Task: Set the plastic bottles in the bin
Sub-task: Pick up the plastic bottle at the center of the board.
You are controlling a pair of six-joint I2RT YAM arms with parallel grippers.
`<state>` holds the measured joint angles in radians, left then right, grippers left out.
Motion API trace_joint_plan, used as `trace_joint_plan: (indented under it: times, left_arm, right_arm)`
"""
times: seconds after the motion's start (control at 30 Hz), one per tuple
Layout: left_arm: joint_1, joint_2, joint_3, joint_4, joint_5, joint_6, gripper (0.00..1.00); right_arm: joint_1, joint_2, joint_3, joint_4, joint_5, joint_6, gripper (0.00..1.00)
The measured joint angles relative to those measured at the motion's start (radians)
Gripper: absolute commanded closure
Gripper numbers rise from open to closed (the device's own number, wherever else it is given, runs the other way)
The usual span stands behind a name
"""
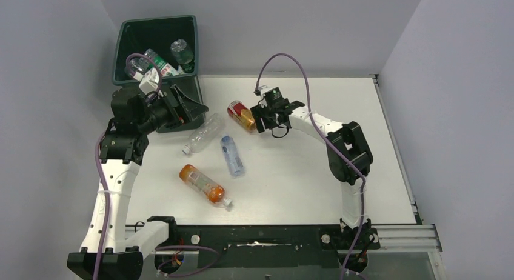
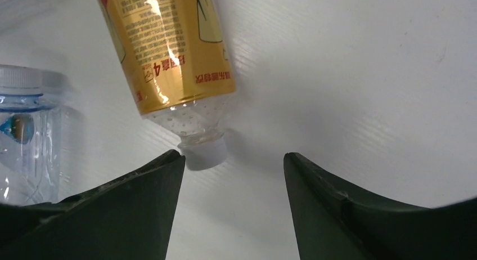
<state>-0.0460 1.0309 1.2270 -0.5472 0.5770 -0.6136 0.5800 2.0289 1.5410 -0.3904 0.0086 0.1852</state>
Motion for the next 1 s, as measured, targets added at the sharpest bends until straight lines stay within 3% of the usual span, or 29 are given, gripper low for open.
trace_joint_plan:
  times: [0.53, 0.83, 1.0]
  left_arm:
    - [-0.001, 0.038, 0.0, -0.012, -0.022, 0.036, 0.16]
    - [-0.001, 0.043, 0.0, -0.034, -0.024, 0.05, 0.16]
    - [-0.001, 0.044, 0.0, -0.045, -0.027, 0.053, 0.16]
  right_arm:
    - [-0.015, 0.119, 0.067, 0.027, -0.111, -0.024, 0.47]
    - [-0.016, 0.135, 0.09, 0.036, -0.132, -0.028, 0.41]
    - [-0.016, 0.169, 0.127, 0.04, -0.136, -0.043, 0.58]
